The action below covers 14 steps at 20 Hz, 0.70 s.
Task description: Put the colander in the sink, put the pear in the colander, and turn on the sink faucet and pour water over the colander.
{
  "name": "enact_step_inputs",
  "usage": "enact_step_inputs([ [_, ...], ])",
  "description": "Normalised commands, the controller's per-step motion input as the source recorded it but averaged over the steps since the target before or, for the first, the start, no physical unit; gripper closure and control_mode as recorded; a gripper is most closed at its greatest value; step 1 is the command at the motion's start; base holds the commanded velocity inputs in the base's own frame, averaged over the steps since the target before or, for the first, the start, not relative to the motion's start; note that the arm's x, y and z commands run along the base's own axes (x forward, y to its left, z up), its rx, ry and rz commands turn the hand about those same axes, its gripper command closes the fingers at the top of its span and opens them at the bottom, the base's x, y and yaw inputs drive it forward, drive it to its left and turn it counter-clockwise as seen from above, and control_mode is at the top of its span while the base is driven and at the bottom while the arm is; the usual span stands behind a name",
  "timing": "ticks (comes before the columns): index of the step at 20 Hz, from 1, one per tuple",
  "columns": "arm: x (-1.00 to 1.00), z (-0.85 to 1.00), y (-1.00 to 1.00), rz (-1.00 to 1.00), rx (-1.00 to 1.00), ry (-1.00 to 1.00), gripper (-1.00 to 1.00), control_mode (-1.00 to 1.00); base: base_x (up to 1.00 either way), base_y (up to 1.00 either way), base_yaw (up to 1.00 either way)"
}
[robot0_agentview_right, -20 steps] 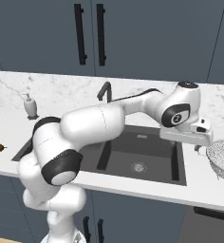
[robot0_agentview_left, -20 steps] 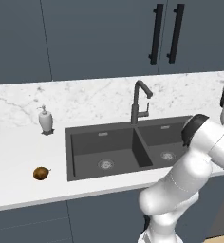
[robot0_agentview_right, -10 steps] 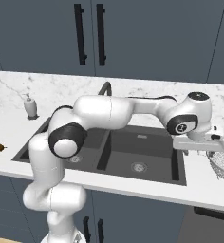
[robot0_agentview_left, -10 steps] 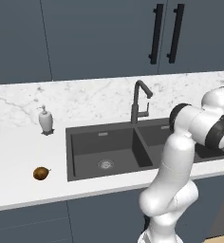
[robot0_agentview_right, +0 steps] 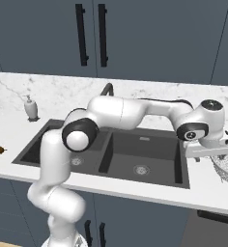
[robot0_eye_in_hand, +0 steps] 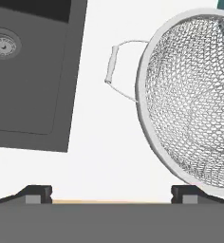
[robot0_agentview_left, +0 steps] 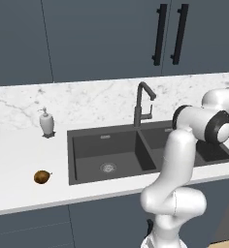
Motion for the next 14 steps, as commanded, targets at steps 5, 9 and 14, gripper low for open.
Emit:
enact_step_inputs([
  [5, 0.16, -0.17, 0.0, 0.17, -0.07, 0.0, -1.0, -1.0, 0.0, 0.0, 0.0],
  [9, 0.2, -0.35, 0.0, 0.11, -0.08, 0.0, -1.0, -1.0, 0.0, 0.0, 0.0],
  [14, 0.27, -0.42, 0.0, 0.05, -0.07, 0.01, -1.0, -1.0, 0.0, 0.0, 0.0],
])
